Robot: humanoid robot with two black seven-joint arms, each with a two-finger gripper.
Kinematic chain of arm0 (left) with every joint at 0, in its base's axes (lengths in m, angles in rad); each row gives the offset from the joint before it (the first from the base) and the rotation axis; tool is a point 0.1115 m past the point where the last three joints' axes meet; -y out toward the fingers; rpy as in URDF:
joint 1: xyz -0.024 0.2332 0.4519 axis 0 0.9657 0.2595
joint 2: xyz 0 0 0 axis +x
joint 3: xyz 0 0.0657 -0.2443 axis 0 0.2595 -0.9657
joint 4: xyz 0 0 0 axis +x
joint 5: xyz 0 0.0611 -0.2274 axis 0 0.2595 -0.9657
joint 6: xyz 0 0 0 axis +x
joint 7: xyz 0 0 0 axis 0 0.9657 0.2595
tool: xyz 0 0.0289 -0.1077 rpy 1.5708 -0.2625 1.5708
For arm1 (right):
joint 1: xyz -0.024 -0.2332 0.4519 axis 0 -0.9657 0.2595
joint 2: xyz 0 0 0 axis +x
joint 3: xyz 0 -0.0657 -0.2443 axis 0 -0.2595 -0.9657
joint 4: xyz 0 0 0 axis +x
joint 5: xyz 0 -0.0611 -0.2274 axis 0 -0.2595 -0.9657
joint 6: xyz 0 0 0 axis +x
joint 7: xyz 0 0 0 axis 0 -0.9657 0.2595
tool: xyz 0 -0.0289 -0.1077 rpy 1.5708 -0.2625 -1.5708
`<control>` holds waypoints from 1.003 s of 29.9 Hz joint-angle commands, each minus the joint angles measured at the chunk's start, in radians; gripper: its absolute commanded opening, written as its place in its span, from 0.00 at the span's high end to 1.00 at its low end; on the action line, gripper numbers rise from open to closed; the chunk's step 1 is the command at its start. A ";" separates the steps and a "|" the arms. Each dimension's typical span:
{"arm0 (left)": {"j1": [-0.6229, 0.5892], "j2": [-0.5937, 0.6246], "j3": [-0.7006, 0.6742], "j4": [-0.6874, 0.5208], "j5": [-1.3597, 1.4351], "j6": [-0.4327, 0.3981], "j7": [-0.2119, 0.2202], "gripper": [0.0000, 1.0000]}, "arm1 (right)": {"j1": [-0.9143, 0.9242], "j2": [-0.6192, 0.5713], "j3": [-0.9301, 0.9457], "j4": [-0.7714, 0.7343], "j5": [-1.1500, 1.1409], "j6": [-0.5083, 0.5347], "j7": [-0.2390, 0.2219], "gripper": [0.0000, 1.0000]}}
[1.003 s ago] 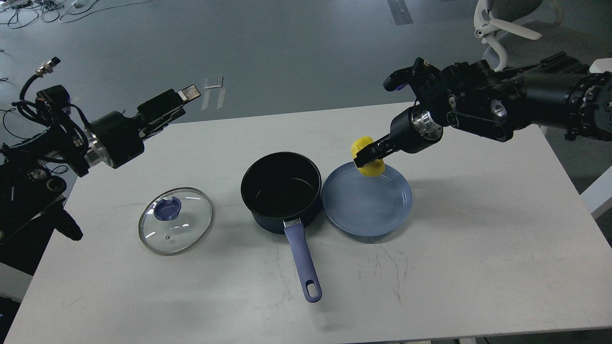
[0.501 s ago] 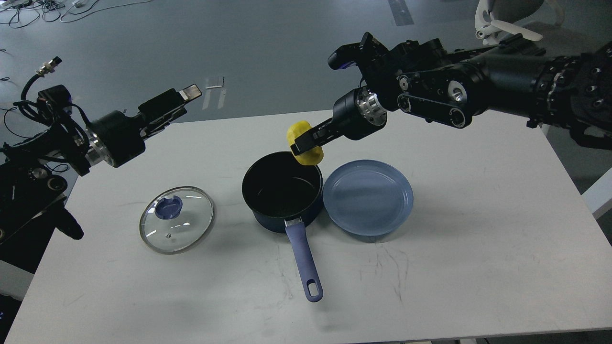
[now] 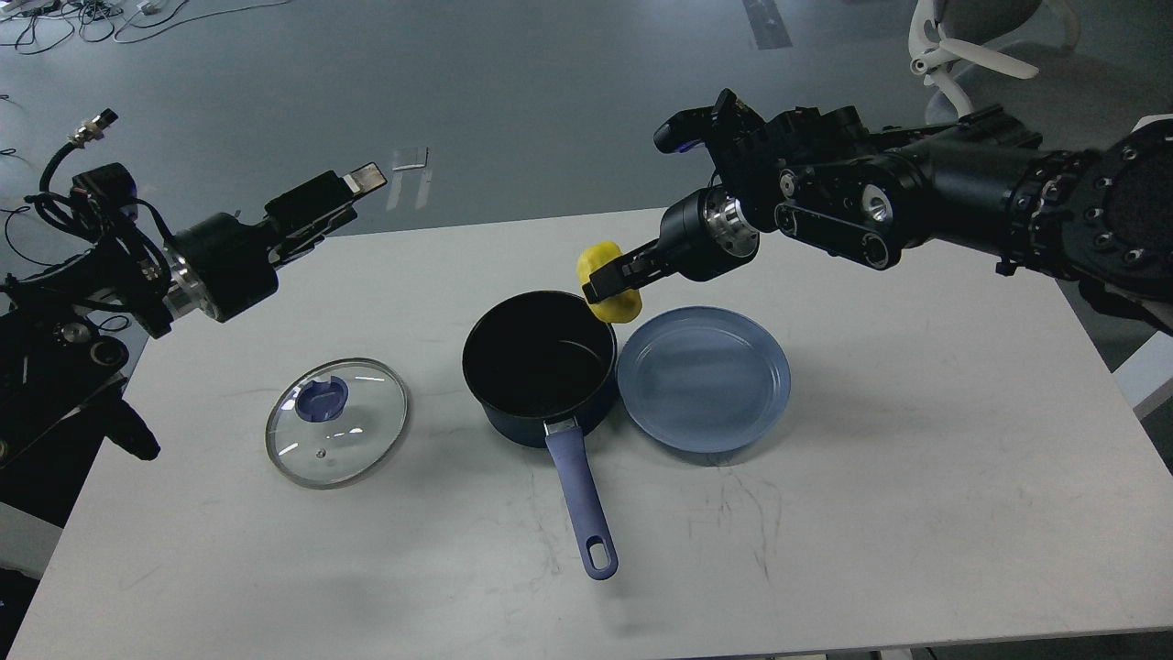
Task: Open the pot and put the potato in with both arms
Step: 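Lift the potato and carry it over the open saucepan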
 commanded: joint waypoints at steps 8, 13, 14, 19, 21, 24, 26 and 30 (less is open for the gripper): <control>0.000 0.002 0.000 -0.009 0.000 0.001 0.001 0.02 | -0.019 0.000 0.009 0.077 0.017 0.000 0.000 0.84; 0.000 0.002 0.000 -0.009 0.000 0.001 0.001 0.02 | -0.020 0.000 0.012 0.091 0.018 0.000 0.000 0.83; 0.002 0.001 0.000 -0.009 0.000 0.001 0.001 0.02 | -0.022 0.000 0.014 0.091 0.018 0.000 0.000 0.83; 0.002 -0.001 0.000 -0.009 0.000 0.001 0.001 0.02 | -0.025 0.000 0.032 0.091 0.018 0.000 0.000 0.76; 0.002 -0.001 0.000 -0.009 0.000 0.001 0.001 0.02 | -0.029 0.000 0.034 0.089 0.017 0.000 0.000 0.60; 0.002 0.001 0.000 -0.009 0.000 0.001 0.000 0.02 | -0.036 0.000 0.035 0.086 0.018 0.000 0.000 0.48; 0.002 0.002 0.000 -0.009 0.000 0.001 0.001 0.02 | -0.037 0.000 0.035 0.085 0.018 0.000 0.000 0.34; 0.002 0.002 0.000 -0.009 0.000 0.001 0.001 0.02 | -0.037 0.000 0.035 0.082 0.018 0.000 0.000 0.18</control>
